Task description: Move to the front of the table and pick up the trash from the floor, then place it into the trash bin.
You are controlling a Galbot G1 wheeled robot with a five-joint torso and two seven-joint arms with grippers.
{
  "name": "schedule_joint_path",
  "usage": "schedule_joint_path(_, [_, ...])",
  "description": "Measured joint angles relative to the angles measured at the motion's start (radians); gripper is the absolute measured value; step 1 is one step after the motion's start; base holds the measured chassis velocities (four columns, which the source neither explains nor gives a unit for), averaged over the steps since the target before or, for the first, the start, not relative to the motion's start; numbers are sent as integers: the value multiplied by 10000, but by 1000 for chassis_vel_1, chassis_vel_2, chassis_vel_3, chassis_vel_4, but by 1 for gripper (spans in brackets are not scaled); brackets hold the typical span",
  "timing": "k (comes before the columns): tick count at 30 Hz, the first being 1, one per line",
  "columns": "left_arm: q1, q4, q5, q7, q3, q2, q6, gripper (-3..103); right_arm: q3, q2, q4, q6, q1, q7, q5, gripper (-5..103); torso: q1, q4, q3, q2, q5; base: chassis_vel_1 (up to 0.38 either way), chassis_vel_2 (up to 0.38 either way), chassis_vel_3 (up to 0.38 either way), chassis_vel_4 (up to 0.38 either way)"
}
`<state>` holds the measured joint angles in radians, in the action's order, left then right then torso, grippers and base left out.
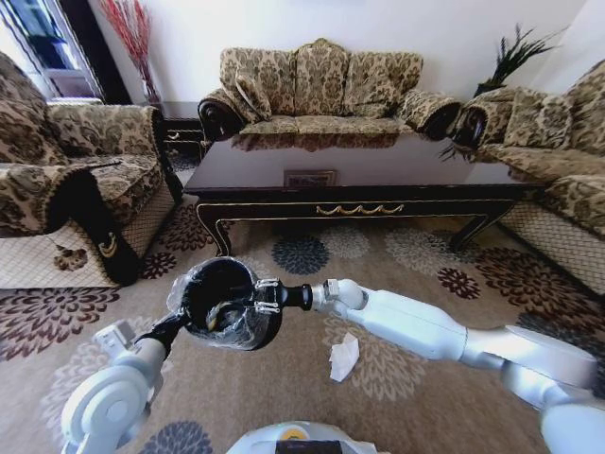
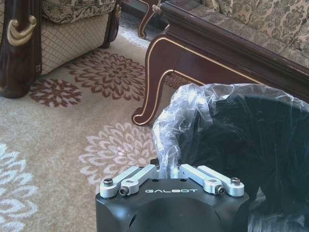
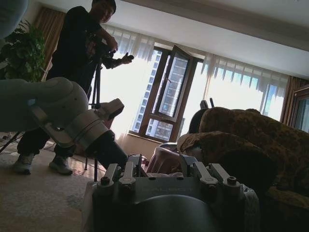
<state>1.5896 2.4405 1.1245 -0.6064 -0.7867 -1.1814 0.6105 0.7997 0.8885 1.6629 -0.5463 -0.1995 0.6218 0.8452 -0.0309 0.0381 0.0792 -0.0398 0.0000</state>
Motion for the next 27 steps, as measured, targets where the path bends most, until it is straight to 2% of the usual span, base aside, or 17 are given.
schedule_joint_path(1, [0,0,0,0,0,0,0,3,0,0,0,0,0,0,0,43,0,0,0,0,0,0,0,0,0])
schedule_joint_path(4, [47,5,-10,1,-18,1,0,3,-175,-66,198,14,40,-82,128,60,0,-1,0,0,0,0,0,0,0])
schedule_joint_path(6, [58,5,-24,2,-22,-3,1,3,-253,-94,287,26,53,-153,192,60,0,-1,0,0,0,0,0,0,0])
schedule_joint_path(8, [77,-17,-58,2,-35,-11,0,3,-526,-183,534,89,70,-316,382,71,0,-1,0,0,-1,0,0,0,0])
schedule_joint_path(9, [77,-17,-58,2,-35,-11,0,3,-526,-183,534,89,70,-316,382,71,0,-1,0,0,-1,0,0,0,0])
schedule_joint_path(13, [127,21,-69,2,-71,-12,0,3,-1065,-405,706,327,-16,-767,804,91,0,-2,-1,0,-1,0,0,0,0])
schedule_joint_path(14, [127,21,-69,2,-71,-12,0,3,-1065,-405,706,327,-16,-767,804,91,0,-2,-1,0,-1,0,0,0,0])
schedule_joint_path(16, [151,117,-56,2,-105,-13,0,3,-1522,-545,362,487,-195,-1009,906,99,0,-1,-1,0,-1,0,0,0,0])
schedule_joint_path(19, [175,170,-53,2,-108,-24,0,3,-1784,-625,61,604,-352,-1214,929,100,0,-1,0,0,0,0,0,0,0])
schedule_joint_path(22, [256,294,-54,6,-109,-35,0,3,-2374,-878,-728,1103,-754,-2119,719,100,1,-2,-1,0,0,0,0,0,0])
schedule_joint_path(24, [264,308,-54,8,-115,-34,0,3,-2445,-909,-821,1168,-810,-2230,666,100,1,-2,0,0,0,0,0,0,0])
schedule_joint_path(27, [320,425,-16,13,-180,17,0,3,-3035,-1176,-1390,2142,-1510,-3970,-75,100,0,-1,0,0,4,0,0,0,0])
